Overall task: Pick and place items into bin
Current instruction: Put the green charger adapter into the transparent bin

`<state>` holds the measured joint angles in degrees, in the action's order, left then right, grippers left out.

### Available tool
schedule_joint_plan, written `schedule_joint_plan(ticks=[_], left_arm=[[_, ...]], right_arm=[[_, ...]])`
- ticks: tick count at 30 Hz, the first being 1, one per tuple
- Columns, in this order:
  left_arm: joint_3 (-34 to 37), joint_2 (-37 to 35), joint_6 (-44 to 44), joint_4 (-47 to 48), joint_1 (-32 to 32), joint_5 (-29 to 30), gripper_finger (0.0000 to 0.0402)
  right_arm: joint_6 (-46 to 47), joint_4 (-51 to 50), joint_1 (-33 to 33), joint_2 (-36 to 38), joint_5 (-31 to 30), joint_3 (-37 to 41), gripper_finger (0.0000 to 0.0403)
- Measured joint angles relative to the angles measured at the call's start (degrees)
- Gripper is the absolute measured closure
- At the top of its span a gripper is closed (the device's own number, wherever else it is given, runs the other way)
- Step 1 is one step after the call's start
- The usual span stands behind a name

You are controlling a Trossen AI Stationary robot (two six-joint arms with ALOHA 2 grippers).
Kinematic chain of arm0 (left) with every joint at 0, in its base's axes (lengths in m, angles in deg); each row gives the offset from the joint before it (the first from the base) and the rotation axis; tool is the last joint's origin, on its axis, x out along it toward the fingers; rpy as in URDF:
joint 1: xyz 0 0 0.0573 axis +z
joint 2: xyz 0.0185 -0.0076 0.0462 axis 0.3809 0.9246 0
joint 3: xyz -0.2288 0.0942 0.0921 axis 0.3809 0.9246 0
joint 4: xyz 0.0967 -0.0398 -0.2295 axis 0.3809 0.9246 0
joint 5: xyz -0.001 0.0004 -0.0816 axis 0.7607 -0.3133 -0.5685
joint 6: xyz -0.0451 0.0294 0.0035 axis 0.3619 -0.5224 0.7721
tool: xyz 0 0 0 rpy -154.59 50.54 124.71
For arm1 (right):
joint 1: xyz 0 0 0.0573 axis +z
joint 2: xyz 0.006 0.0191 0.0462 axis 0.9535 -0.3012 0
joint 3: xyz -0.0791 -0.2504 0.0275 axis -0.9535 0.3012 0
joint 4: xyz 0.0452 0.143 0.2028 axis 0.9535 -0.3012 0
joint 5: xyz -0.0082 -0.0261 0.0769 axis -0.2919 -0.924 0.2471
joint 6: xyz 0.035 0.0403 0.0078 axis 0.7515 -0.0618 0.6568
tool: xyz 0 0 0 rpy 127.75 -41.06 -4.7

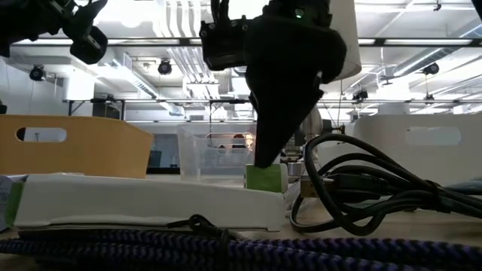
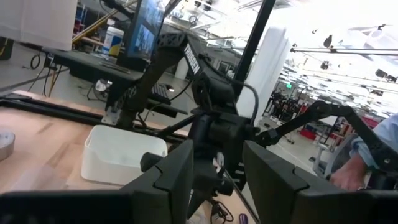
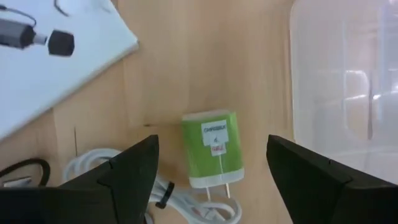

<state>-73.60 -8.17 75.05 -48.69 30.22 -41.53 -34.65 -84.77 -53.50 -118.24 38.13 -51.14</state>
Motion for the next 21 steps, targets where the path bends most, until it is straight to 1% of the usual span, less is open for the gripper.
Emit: schedule_joint_plan(ticks=[4, 7, 9, 12, 16, 21], left_arm=[[0.00, 0.25, 0.00, -0.15, 0.00, 0.23, 0.0276], [0.00, 0.47, 0.00, -0.06, 0.00, 0.23, 0.0276], [0.00, 0.59, 0.00, -0.12, 0.00, 0.34, 0.0276], [0.00, 0.63, 0.02, -0.03, 0.00, 0.37, 0.0276], [0.00, 0.74, 0.10, -0.09, 0.00, 0.38, 0.0276], [0.00, 0.92, 0.07, -0.05, 0.00, 0.58, 0.0276]], right_arm=[[-2.70, 1.12, 0.00, -0.28, 0.40, 1.25, 0.0122], [-3.33, 3.50, -0.07, -1.28, 2.39, 1.63, 0.0123], [-3.64, 4.00, -0.17, -2.26, 3.27, 1.63, 0.0129], [-3.08, 3.75, -0.28, -3.15, 2.78, 1.63, 0.0144], [-3.02, 2.77, -0.27, -3.11, 3.09, 1.63, 0.0181], [-3.16, 2.28, -0.22, -2.86, 3.43, 1.65, 0.0252]])
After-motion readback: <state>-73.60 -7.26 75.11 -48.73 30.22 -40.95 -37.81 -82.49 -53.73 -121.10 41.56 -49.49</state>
